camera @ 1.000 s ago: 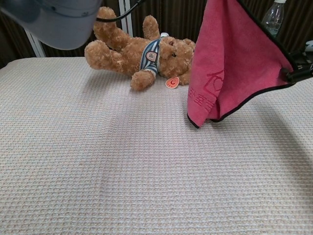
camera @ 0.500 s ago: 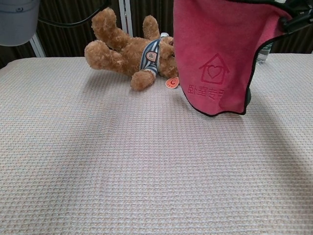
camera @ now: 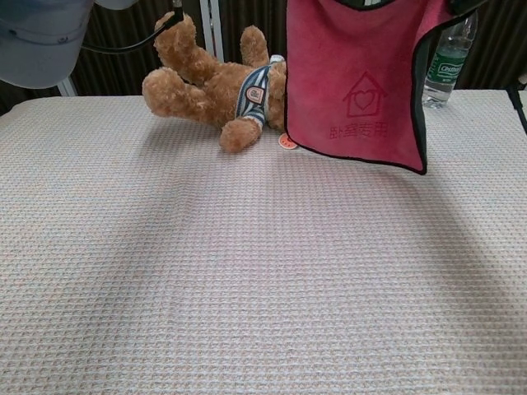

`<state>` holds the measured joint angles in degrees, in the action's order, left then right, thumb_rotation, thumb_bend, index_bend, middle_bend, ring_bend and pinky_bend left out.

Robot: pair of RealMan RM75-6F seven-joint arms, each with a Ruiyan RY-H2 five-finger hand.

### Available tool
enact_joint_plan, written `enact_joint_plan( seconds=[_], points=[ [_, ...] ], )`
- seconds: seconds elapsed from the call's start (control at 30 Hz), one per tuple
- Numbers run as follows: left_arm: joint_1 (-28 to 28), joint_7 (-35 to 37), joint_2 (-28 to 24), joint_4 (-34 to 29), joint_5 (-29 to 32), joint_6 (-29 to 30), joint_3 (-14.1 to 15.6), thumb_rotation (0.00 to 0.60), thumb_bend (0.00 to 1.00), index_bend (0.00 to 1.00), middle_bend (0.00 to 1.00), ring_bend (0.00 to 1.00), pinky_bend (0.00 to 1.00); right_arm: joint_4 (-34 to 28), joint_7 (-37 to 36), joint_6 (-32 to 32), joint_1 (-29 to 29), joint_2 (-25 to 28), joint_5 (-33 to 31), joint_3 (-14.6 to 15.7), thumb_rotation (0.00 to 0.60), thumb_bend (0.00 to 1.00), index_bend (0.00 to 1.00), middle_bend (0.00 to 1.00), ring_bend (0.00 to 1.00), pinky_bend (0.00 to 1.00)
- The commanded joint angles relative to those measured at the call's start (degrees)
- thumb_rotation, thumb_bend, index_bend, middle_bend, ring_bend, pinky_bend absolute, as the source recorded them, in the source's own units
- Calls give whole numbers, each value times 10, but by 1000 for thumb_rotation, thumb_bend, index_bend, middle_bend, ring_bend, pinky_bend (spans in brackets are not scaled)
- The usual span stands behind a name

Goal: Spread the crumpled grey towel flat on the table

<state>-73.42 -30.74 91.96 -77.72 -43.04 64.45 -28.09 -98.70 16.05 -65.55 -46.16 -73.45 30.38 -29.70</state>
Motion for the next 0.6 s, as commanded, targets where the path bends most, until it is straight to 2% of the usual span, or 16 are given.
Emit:
enact_joint_plan(
  seconds=[0.03, 0.2, 0.33, 0.47, 0.6],
  points=[
    [-6, 13, 16, 25, -8, -5, 0, 600, 507, 605, 271, 0, 0, 30, 8, 15, -20, -4, -11, -12, 600, 606, 615, 122, 0, 0],
    [-15, 30, 38, 63, -15, -13, -2, 600, 507, 605, 273, 0, 0, 61, 10, 32, -34, -1, -21, -21, 600, 606, 615, 122, 0, 0],
    [-14, 40, 48, 75, -23, -15, 1, 600, 507, 606, 273, 0, 0, 64, 3, 39, -28, 6, -18, -16, 600, 606, 615, 122, 0, 0],
    [-1, 50, 47, 55, -36, -4, 9, 600, 507, 606, 274, 0, 0, 45, -6, 44, -8, 15, -7, 4, 600, 606, 615, 124, 0, 0],
    [26, 55, 37, 2, -55, 17, 30, 600, 507, 607, 273, 0, 0, 20, -17, 44, 20, 21, 14, 37, 600, 605, 615, 124, 0, 0]
  ],
)
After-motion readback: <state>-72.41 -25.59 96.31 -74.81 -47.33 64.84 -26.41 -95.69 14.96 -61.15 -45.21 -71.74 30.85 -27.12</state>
